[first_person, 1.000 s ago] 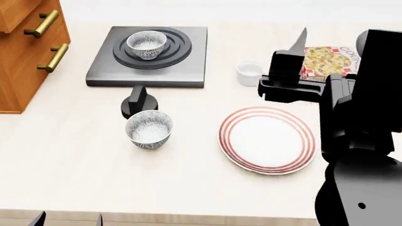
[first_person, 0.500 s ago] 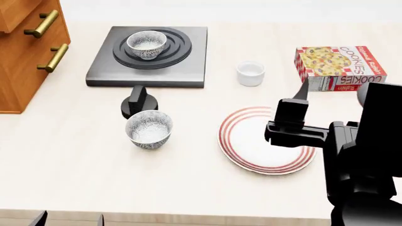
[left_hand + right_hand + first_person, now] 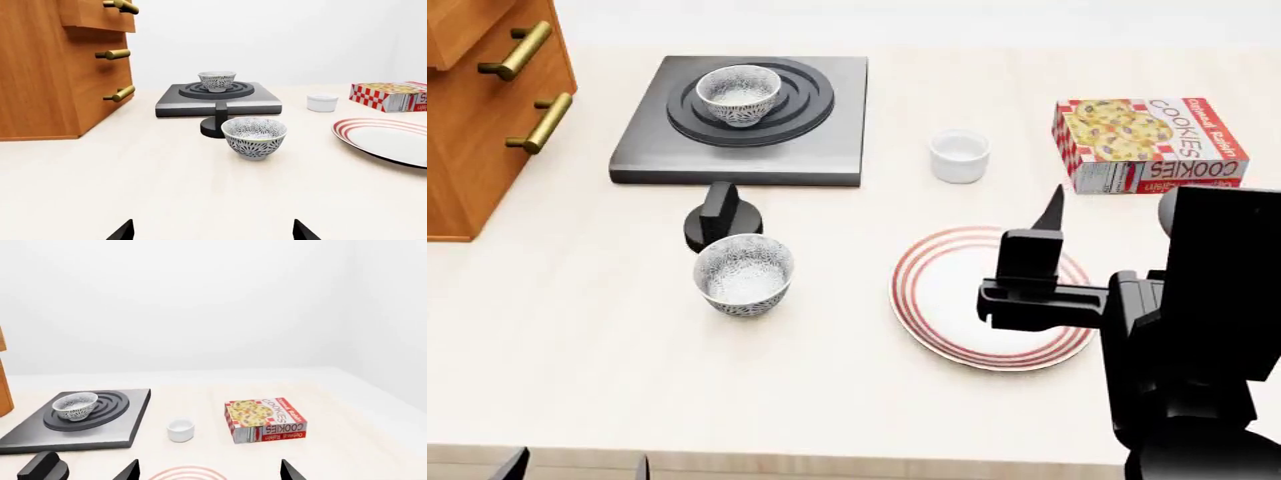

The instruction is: Pick the akita bowl on the stove and place it on the plate.

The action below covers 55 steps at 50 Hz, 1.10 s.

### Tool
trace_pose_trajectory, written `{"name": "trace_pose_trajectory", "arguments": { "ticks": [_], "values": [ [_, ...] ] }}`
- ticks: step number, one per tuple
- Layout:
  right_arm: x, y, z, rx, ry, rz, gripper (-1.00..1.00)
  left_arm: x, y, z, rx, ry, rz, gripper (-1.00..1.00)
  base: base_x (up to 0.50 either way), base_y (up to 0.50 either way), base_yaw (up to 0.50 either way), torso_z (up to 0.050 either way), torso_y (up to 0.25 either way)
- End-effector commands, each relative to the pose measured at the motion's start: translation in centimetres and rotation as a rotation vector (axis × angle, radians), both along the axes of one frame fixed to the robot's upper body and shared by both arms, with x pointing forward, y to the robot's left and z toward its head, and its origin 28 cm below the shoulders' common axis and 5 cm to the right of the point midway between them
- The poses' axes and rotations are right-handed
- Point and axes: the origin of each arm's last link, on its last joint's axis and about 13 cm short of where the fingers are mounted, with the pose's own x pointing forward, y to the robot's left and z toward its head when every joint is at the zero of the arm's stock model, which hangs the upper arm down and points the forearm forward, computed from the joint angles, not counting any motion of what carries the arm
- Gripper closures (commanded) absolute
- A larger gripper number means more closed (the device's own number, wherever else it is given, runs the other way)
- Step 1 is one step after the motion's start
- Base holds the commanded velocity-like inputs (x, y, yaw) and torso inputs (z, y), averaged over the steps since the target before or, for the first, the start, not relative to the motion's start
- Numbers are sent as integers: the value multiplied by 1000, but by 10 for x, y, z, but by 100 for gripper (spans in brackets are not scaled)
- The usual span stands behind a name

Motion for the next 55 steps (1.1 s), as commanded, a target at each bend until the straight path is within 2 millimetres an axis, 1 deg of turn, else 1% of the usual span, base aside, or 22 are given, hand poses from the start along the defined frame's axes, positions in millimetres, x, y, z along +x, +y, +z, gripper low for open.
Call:
{"name": "trace_pose_trajectory", "arguments": {
  "ticks": [1, 7, 11, 13, 15, 16, 17, 18, 19, 20, 21, 22, 23, 28, 29, 30, 31, 34, 38, 46, 47, 55],
  "values": [
    [0, 0, -1, 3, 0, 7, -100, 0, 0, 0, 0, 1, 0, -100, 0, 0, 0, 0, 0],
    [0, 0, -1, -2, -1, 8, -100, 0, 0, 0, 2, -2, -1, -100, 0, 0, 0, 0, 0],
    [0, 0, 0, -5, -2, 8, -100, 1, 0, 3, 7, -23, 5, -100, 0, 0, 0, 0, 0],
    [0, 0, 0, -3, -2, 7, -100, 2, 0, 10, 20, -58, 9, -100, 0, 0, 0, 0, 0],
    [0, 0, 0, -3, -2, 7, -100, 2, 0, 10, 20, -58, 9, -100, 0, 0, 0, 0, 0],
    [0, 0, -1, -4, -1, 8, -100, 8, 2, 29, 23, -71, 25, -100, 0, 0, 0, 0, 0],
    [0, 0, -1, -4, -1, 8, -100, 8, 2, 30, 23, -70, 25, -100, 0, 0, 0, 0, 0],
    [0, 0, -1, -4, -1, 7, -100, 12, 3, 38, 17, -89, 27, -100, 0, 0, 0, 0, 0],
    [0, 0, 0, -3, -1, 7, -100, 17, 3, 52, 11, -103, 31, -100, 0, 0, 0, 0, 0],
    [0, 0, 0, -2, -1, 7, -100, 19, 3, 59, 7, -111, 34, -100, 0, 0, 0, 0, 0],
    [-1, 0, 0, -2, -1, 7, -100, 25, 3, 71, 4, -118, 37, -100, 0, 0, 0, 0, 0],
    [-1, 0, 0, -2, -1, 7, -100, 25, 3, 71, 4, -118, 37, -100, 0, 0, 0, 0, 0],
    [0, 0, 0, 0, 0, 9, -100, 31, 3, 82, -1, -117, 41, -100, 0, 0, 0, 0, 0],
    [0, 0, 0, 0, 0, 11, -100, 50, 3, 112, 7, -107, 38, -100, 0, 0, 0, 0, 0],
    [0, 0, 0, 1, 0, 11, -100, 56, 2, 122, 9, -95, 35, -100, 0, 0, 0, 0, 0],
    [0, 0, 0, 1, 0, 11, -100, 56, 2, 122, 9, -95, 35, -100, 0, 0, 0, 0, 0],
    [0, 0, 0, 2, 0, 11, -100, 63, 2, 128, 20, -83, 29, -100, 0, 0, 0, 0, 0],
    [0, 0, 1, 0, -1, 12, -100, 76, 0, 135, 13, -45, 38, -100, 0, 0, 0, 0, 0],
    [0, 0, 0, 1, -1, 13, -100, 95, -3, 139, 1, 14, 51, -100, 0, 0, 0, 0, 0],
    [0, 0, 0, 5, 0, 13, -100, 111, -7, 147, 18, 58, 55, -100, 0, 0, 0, 0, 0],
    [0, 0, 0, 6, -2, 11, -100, 114, -8, 146, 58, 57, 50, -100, 0, 0, 0, 0, 0],
    [0, 1, 1, 3, -4, 15, -100, 123, -10, 148, 46, 86, 57, -100, 0, 0, 0, 0, 0]
  ]
}}
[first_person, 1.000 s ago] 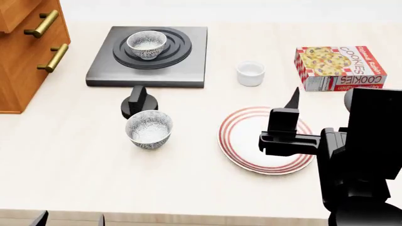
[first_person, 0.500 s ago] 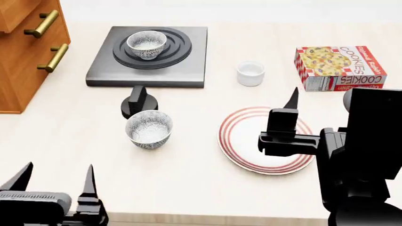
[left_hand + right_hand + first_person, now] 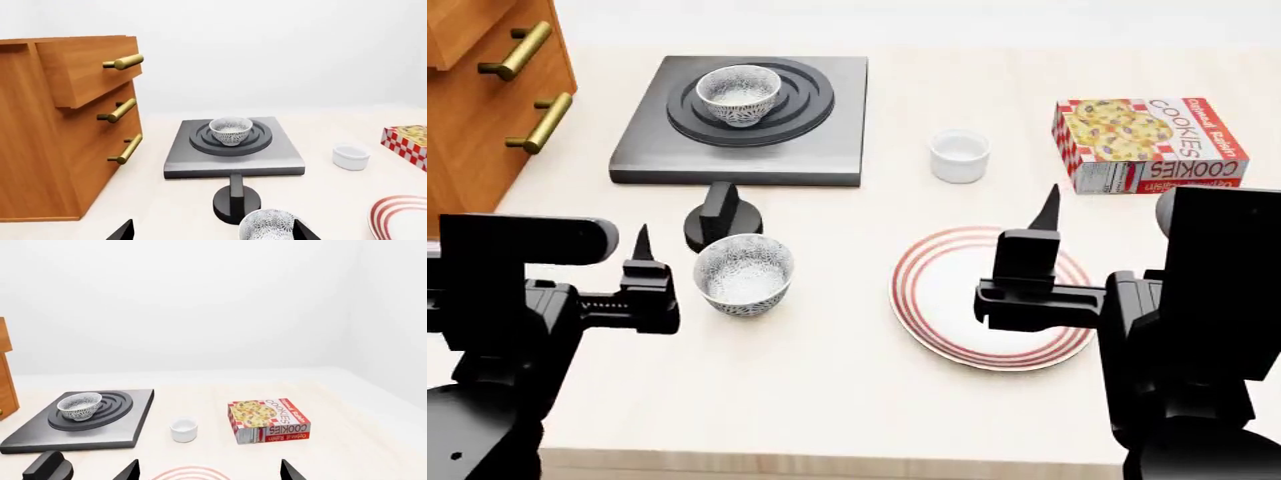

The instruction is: Pick the akita bowl on the stove and place it on the plate.

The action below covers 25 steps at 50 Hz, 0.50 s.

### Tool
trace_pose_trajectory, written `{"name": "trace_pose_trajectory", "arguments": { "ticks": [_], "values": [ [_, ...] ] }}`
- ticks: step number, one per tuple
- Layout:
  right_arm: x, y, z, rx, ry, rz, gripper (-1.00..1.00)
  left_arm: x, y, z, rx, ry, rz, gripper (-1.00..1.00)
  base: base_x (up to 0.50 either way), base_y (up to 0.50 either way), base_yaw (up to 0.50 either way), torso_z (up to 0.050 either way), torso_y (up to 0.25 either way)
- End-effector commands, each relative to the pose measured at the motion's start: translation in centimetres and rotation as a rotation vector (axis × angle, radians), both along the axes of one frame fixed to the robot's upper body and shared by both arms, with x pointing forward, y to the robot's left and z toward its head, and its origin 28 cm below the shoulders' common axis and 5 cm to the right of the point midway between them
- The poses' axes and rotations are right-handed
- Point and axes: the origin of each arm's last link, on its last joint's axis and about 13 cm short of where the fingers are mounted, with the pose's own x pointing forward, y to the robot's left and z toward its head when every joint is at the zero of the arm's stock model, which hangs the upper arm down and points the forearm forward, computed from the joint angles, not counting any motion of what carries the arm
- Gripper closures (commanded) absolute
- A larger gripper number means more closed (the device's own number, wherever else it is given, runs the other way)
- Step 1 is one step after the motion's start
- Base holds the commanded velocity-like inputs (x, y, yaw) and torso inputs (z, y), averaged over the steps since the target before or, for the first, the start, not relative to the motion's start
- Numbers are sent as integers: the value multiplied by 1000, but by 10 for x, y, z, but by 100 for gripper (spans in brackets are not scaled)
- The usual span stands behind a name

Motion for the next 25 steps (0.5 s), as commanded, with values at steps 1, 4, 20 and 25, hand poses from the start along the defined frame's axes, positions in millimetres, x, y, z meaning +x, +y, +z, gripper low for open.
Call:
{"name": "trace_pose_trajectory", "arguments": {
  "ticks": [1, 4, 20, 25],
  "values": [
    [0, 0, 1, 1, -3, 2, -100, 17, -4, 11, 14, 52, 8, -100, 0, 0, 0, 0, 0],
    [0, 0, 1, 0, -4, 4, -100, 19, -4, 13, 5, 62, 6, -100, 0, 0, 0, 0, 0],
    [0, 0, 0, 4, -8, 7, -100, 19, -5, 16, -7, 69, -5, -100, 0, 0, 0, 0, 0],
    [-1, 0, 1, 6, -8, 4, -100, 17, -6, 19, -5, 62, -15, -100, 0, 0, 0, 0, 0]
  ]
}}
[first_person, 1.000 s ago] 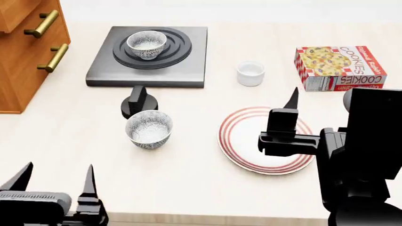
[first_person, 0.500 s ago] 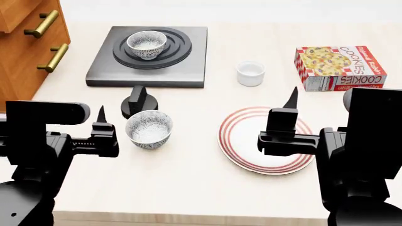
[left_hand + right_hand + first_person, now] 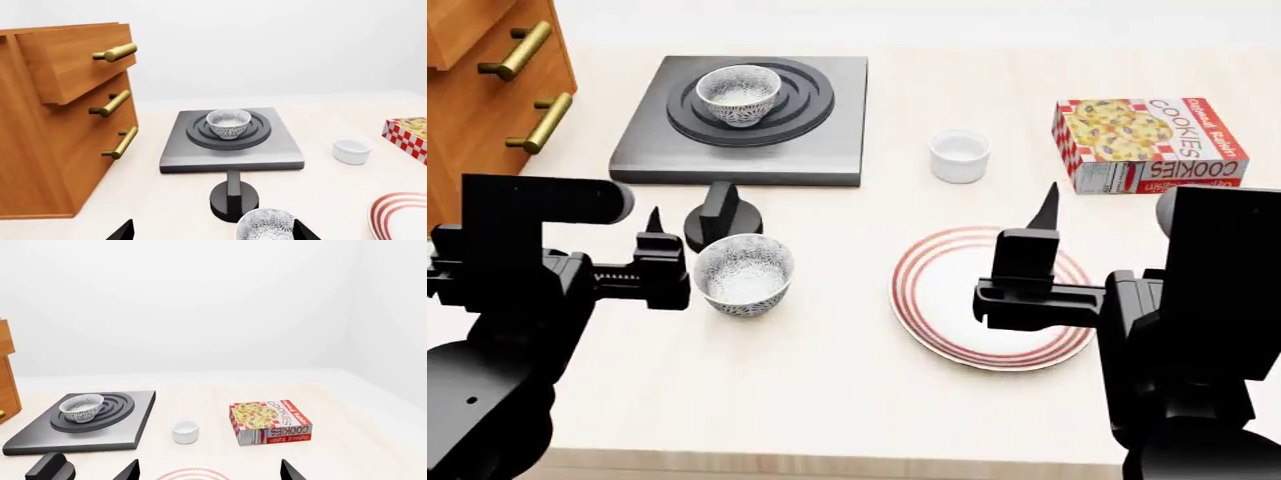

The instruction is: Pick the akita bowl on the stove and place it on the plate.

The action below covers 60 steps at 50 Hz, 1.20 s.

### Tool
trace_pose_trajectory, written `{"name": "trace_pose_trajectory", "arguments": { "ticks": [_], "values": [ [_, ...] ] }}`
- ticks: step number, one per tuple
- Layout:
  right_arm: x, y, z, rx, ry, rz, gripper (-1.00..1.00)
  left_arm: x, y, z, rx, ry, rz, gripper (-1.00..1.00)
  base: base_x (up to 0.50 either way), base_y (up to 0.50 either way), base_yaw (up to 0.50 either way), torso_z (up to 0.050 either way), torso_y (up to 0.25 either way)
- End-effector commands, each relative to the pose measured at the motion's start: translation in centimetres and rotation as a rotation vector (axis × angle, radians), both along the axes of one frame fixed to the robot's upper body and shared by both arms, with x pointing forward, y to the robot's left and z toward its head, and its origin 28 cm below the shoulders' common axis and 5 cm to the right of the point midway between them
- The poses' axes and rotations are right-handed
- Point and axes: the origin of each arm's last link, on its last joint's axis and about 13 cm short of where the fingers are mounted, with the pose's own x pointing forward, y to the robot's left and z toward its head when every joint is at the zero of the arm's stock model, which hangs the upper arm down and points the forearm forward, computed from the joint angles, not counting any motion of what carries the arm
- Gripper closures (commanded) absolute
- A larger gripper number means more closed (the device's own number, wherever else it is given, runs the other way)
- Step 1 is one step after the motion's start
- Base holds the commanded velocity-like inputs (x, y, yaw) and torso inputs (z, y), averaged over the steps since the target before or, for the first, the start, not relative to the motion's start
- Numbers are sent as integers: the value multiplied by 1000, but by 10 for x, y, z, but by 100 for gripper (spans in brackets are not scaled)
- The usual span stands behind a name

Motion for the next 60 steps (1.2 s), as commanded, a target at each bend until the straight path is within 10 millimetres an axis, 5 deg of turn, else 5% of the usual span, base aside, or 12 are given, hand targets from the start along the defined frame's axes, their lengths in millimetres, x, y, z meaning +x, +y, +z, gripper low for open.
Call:
{"name": "trace_pose_trajectory", "arguments": {
  "ticks": [1, 60],
  "values": [
    [0, 0, 0, 3, -1, 0, -100, 0, -2, 4, -3, 0, -16, -100, 0, 0, 0, 0, 0],
    [-1, 0, 1, 18, 0, 0, -100, -2, -3, 4, 7, -2, -34, -100, 0, -204, 0, 0, 0]
  ]
}}
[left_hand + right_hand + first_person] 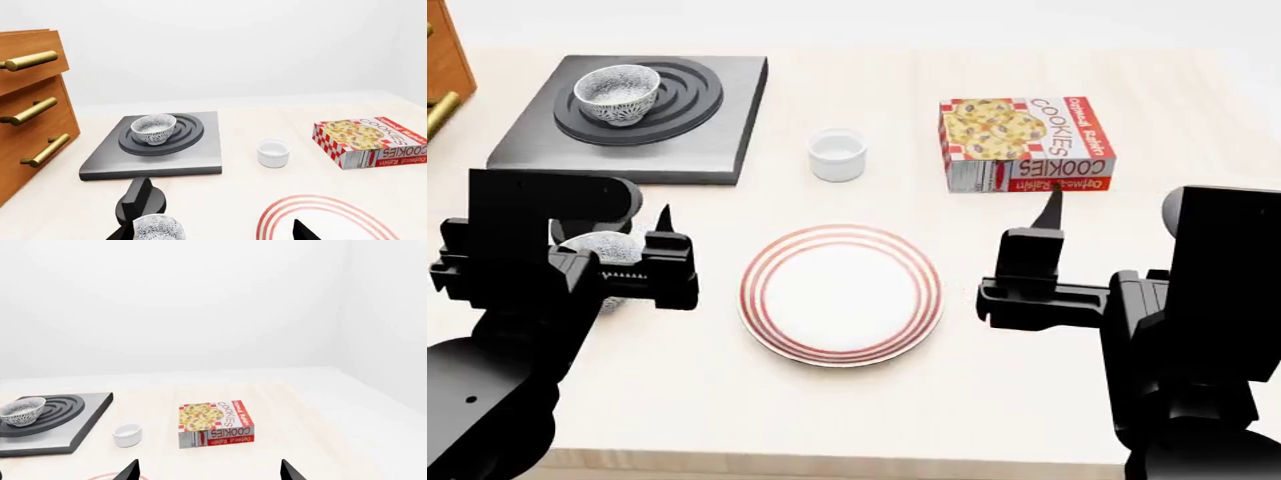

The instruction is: Pick the akita bowl on the stove and place it on the plate.

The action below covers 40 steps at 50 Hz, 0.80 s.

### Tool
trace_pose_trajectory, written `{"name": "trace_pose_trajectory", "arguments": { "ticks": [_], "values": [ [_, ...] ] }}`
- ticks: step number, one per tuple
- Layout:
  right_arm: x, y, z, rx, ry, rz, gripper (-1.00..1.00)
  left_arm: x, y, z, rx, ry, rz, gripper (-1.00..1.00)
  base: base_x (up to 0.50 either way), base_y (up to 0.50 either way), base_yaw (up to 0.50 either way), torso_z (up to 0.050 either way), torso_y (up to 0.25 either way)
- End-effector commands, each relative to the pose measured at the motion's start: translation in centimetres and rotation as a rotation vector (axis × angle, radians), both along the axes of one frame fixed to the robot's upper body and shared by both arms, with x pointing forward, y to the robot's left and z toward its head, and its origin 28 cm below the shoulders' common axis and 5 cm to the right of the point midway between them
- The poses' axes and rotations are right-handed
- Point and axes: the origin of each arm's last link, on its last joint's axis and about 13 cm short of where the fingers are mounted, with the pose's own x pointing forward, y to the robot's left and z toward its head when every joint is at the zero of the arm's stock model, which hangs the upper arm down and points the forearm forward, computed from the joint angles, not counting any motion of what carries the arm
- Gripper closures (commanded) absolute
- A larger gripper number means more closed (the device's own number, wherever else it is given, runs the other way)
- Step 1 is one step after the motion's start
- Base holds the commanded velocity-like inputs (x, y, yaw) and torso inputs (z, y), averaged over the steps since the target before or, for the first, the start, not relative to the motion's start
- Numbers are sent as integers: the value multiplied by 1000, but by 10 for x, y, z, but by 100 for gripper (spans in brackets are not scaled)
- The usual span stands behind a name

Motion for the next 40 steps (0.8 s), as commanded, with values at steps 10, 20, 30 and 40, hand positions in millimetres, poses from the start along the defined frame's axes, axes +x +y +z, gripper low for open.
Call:
{"name": "trace_pose_trajectory", "arguments": {
  "ticks": [10, 20, 30, 40],
  "values": [
    [0, 1, 0, 0, 3, 12, -100, -1, 0, -1, 4, 1, -4, -100, 0, 0, 0, 0, 0],
    [0, 1, 0, 0, -1, 18, -100, -1, 0, -1, 3, 1, -6, -100, 97, 0, 0, 0, 0],
    [0, 1, 0, -4, -4, 22, -100, -1, 0, -2, 1, 2, -7, -100, 142, 0, 0, 0, 0],
    [0, 1, 0, -3, -5, 25, -100, -1, 0, -1, 2, 3, -6, -100, 142, 0, 0, 0, 0]
  ]
}}
